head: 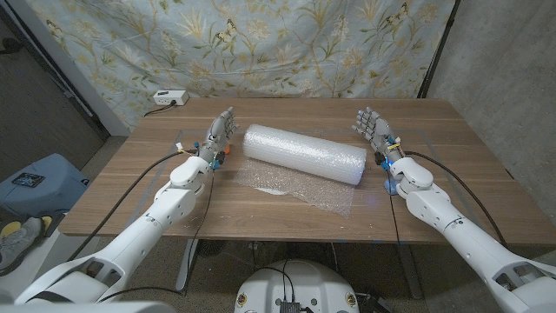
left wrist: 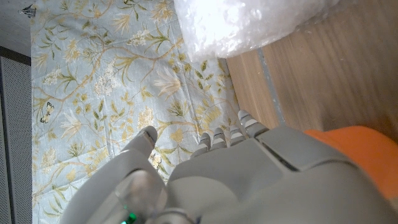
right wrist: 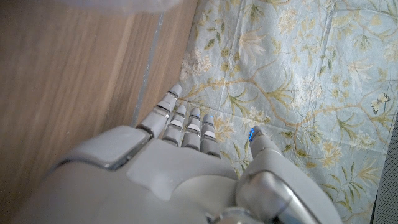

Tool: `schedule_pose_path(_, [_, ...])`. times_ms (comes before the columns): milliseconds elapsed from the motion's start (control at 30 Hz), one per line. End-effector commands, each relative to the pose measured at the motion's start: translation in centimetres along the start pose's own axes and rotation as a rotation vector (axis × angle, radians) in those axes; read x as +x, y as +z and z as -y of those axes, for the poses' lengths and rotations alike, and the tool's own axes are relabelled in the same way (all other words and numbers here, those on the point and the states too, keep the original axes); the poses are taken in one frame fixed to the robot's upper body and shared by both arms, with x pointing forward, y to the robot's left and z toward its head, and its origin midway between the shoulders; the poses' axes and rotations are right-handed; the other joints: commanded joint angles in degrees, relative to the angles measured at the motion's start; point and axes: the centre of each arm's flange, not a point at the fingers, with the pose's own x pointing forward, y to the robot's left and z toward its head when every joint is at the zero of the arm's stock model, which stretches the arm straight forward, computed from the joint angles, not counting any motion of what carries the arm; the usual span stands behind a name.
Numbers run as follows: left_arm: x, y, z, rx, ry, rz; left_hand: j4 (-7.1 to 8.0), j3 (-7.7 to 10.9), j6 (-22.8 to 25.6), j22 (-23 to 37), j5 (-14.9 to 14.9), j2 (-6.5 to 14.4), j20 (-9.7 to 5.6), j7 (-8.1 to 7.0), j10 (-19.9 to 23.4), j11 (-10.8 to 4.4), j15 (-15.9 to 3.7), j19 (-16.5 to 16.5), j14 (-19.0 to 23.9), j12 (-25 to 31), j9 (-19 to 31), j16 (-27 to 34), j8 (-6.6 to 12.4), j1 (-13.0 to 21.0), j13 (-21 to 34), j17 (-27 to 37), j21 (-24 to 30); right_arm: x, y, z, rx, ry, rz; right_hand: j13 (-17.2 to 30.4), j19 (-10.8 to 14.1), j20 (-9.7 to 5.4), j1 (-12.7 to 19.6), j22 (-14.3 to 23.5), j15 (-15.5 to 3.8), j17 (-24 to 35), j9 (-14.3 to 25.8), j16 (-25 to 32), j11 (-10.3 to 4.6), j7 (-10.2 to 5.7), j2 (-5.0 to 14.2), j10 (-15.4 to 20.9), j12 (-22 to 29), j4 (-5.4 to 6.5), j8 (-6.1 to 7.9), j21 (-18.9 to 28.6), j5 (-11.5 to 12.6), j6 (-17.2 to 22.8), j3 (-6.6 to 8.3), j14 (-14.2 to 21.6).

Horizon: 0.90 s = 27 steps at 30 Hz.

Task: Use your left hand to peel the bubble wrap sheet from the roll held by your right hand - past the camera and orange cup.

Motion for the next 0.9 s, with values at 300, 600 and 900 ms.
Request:
schedule_pose_path(300, [0.2,0.4,0.7,0.004,-0.043,-0.019,-0.73,0.49,-0.05,0.10,0.25,0.00,0.34,0.00,0.76,0.48,0.41,0.32,0.43,0.51,0.13,0.39,0.37,0.86,0.11,0.13,0.27,-1.0,0.5,0.1,-0.031,0.007,-0.002,0.18,0.38,0.03,0.54,0.28,-0.04,0.10,0.26,0.41,0.15,-0.05,0.12,0.71,0.42,-0.20,0.46,0.39,0.19,0.95,0.31,0.60])
schedule_pose_path(600, [0.0,0.2,0.5,-0.005,-0.058,-0.024,-1.16,0.50,0.03,0.09,0.27,-0.04,0.33,-0.01,0.81,0.48,0.34,0.25,0.53,0.46,0.13,0.31,0.32,1.03,0.11,0.13,0.21,-1.2,1.9,-0.6,-0.070,0.012,0.012,0.20,0.14,0.23,0.68,0.29,-0.01,0.03,0.27,0.44,0.35,-0.13,0.19,0.94,0.52,-0.45,0.55,0.34,0.14,1.32,0.28,0.60])
schedule_pose_path(900, [-0.2,0.1,0.1,-0.005,-0.061,-0.025,-1.71,0.62,0.35,0.08,0.34,0.09,0.49,0.16,1.31,0.63,0.45,0.30,0.87,0.57,0.13,0.33,0.34,1.32,0.12,0.13,0.20,-1.4,2.9,-1.7,-0.121,0.032,0.024,0.22,-0.03,0.44,1.04,0.29,0.19,-0.11,0.28,0.46,0.44,-0.14,0.31,1.11,0.59,-0.86,0.72,0.34,0.12,1.94,0.36,0.68])
